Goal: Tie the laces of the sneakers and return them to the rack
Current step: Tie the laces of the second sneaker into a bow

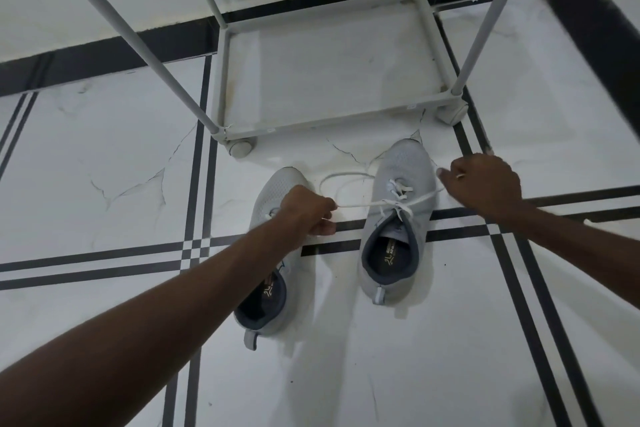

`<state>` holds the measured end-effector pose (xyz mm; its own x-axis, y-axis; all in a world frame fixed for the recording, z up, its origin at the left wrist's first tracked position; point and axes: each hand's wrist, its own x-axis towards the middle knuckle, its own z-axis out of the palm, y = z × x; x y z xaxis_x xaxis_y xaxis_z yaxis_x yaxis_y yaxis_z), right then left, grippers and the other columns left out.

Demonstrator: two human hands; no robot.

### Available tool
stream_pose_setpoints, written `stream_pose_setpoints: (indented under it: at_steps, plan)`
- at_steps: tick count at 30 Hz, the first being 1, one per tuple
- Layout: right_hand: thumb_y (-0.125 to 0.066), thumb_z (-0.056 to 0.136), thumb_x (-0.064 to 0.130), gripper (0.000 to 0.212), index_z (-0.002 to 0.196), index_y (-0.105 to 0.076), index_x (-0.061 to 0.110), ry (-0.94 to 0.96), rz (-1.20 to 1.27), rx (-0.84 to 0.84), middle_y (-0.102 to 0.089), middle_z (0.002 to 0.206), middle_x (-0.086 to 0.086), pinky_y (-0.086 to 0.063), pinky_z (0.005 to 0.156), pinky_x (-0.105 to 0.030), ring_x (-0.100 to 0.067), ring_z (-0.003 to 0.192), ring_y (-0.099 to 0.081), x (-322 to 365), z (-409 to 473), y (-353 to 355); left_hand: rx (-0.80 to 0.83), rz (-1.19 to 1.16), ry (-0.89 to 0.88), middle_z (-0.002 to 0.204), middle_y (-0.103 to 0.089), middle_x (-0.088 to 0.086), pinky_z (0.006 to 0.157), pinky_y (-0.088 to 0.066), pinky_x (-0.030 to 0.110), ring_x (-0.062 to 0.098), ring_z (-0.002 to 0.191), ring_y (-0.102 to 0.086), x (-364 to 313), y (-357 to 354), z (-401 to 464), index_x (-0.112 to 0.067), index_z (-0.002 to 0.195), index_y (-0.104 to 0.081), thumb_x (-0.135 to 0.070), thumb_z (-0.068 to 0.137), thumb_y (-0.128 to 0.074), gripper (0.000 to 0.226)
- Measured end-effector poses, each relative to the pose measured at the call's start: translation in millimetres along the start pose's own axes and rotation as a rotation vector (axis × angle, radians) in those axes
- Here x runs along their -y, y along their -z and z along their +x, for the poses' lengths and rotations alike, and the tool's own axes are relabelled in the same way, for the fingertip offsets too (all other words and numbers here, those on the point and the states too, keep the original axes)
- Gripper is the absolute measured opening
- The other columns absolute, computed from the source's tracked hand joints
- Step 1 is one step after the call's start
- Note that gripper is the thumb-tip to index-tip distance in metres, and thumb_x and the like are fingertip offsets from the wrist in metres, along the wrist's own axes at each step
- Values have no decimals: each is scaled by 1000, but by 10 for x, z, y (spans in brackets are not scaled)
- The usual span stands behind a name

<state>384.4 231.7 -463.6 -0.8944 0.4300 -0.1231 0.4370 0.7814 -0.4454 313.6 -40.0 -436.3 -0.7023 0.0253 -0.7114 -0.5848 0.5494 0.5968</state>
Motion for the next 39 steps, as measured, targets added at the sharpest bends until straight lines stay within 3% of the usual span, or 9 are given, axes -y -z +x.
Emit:
stream_pose_setpoints:
  at_steps: [4, 7, 11, 15, 21, 23, 26, 29, 39]
  plan:
    - [-43, 79, 21, 28, 85, -68, 10, 328, -189, -3, -68, 80, -11, -48, 72, -41, -33, 79, -59, 2, -279, -146, 18, 764, -630, 148, -43, 19, 110, -38, 47, 35, 135, -41, 98, -225, 3, -6, 147, -33, -29, 84, -72, 78]
    - [-40, 73, 17, 40, 103, -64, 6, 454, -87, 105, -66, 97, -13, -50, 74, -43, -34, 86, -58, 102, -507, -316, 144, 835, -838, 119, -65, 19, 92, -47, 45, 37, 112, -57, 71, -455, -16, -7, 121, -63, -30, 89, -56, 40]
    - [-52, 82, 10, 20, 100, -60, 6, 429, 55, 147, -63, 95, -13, -47, 67, -37, -32, 81, -59, 219, -594, -367, 47, 869, -894, 82, -72, 12, 64, -44, 35, 31, 73, -61, 19, -461, 12, -6, 85, -68, -29, 91, -60, 25]
    - [-54, 87, 5, 10, 96, -59, 8, 566, 35, 269, -62, 93, -11, -43, 66, -37, -31, 80, -57, 334, -465, -317, -18, 919, -941, 79, -72, 15, 61, -46, 35, 36, 72, -63, 112, -369, 13, -9, 80, -68, -21, 90, -58, 19]
    - [-53, 87, 3, 16, 92, -52, 18, 583, -44, 260, -37, 55, 17, -36, 51, -32, -23, 53, -42, 353, -418, -178, -61, 1147, -1067, 77, -71, 9, 53, -33, 30, 33, 69, -63, 188, -228, 11, -18, 93, -67, -9, 84, -58, 16]
    - [-52, 91, 10, 9, 91, -52, 19, 594, -155, 300, -34, 53, 14, -41, 51, -35, -26, 52, -43, 261, -405, -135, -71, 1190, -1039, 78, -70, 5, 54, -32, 30, 30, 71, -65, 244, -174, -8, -22, 97, -65, -12, 87, -57, 16]
    - [-52, 94, 25, 6, 93, -53, 19, 661, -373, 323, -28, 52, 9, -27, 50, -32, -26, 52, -40, 94, -382, -84, -43, 1212, -986, 88, -73, 2, 58, -37, 29, 29, 76, -67, 359, -86, -43, -23, 98, -62, -11, 88, -51, 19]
    - [-50, 85, 9, 21, 99, -54, 24, 659, -519, 329, -39, 55, 4, -22, 48, -31, -25, 52, -41, -68, -395, -104, -16, 1277, -972, 89, -70, 3, 60, -34, 29, 30, 77, -64, 429, -70, -101, -19, 95, -62, -8, 88, -46, 21]
    - [-46, 87, 3, 29, 106, -60, 21, 584, -481, 332, -47, 64, 0, -25, 49, -30, -23, 56, -44, -185, -375, -116, -54, 1094, -1193, 58, -63, 6, 42, -44, 32, 30, 43, -54, 599, 38, -94, -18, 72, -57, -4, 76, -47, 17]
